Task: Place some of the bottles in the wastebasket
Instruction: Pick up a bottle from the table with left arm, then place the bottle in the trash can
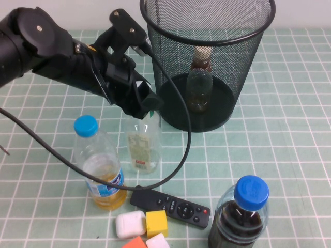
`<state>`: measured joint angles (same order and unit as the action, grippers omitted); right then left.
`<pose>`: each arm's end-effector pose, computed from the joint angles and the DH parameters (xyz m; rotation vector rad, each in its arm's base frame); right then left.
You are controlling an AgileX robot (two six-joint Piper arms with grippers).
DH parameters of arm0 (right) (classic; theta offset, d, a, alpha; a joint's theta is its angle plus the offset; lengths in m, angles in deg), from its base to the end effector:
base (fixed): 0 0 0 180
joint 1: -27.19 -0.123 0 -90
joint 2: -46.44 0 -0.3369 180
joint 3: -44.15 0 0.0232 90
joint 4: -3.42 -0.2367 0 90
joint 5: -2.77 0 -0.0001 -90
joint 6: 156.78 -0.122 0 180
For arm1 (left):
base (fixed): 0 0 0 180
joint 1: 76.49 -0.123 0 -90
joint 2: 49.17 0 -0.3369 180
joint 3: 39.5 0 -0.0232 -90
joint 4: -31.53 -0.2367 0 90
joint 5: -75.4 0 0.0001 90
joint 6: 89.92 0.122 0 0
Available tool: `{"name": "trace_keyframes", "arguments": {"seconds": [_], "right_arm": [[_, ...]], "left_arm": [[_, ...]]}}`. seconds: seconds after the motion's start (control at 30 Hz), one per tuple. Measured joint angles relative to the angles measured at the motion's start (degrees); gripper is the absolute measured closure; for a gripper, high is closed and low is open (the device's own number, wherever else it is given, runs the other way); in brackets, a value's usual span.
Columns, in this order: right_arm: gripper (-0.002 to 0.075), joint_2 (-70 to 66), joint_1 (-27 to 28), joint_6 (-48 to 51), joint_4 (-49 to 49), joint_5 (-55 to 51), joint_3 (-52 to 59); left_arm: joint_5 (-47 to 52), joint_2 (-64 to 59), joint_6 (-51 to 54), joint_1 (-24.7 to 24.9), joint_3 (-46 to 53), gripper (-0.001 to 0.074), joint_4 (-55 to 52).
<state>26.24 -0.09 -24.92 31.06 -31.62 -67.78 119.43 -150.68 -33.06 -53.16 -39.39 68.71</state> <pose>0.0343 -0.0183 0.2116 0.1157 2.0749 0.2819 0.3249 -0.1960 0.3443 1.2073 2.0520 -0.4841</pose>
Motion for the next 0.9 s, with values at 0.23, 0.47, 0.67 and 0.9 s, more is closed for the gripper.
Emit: {"name": "trace_keyframes", "arguments": {"seconds": [0.23,0.47,0.67,0.9], "right_arm": [[0.0734,0.0,0.0,0.0,0.0,0.0,0.0],[0.0734,0.0,0.0,0.0,0.0,0.0,0.0],[0.0734,0.0,0.0,0.0,0.0,0.0,0.0],[0.0734,0.0,0.0,0.0,0.0,0.0,0.0]], "left_arm": [[3.7,0.7,-3.0,0.0,-2.0,0.0401,-1.3],[17.8,4.8,-19.9,0.0,-18.7,0.0402,-11.4],[27.6,5.1,-28.7,0.0,-39.7,0.0402,-16.2],[27.7,5.2,-30.0,0.0,-58.7,0.0402,-15.4]]}}
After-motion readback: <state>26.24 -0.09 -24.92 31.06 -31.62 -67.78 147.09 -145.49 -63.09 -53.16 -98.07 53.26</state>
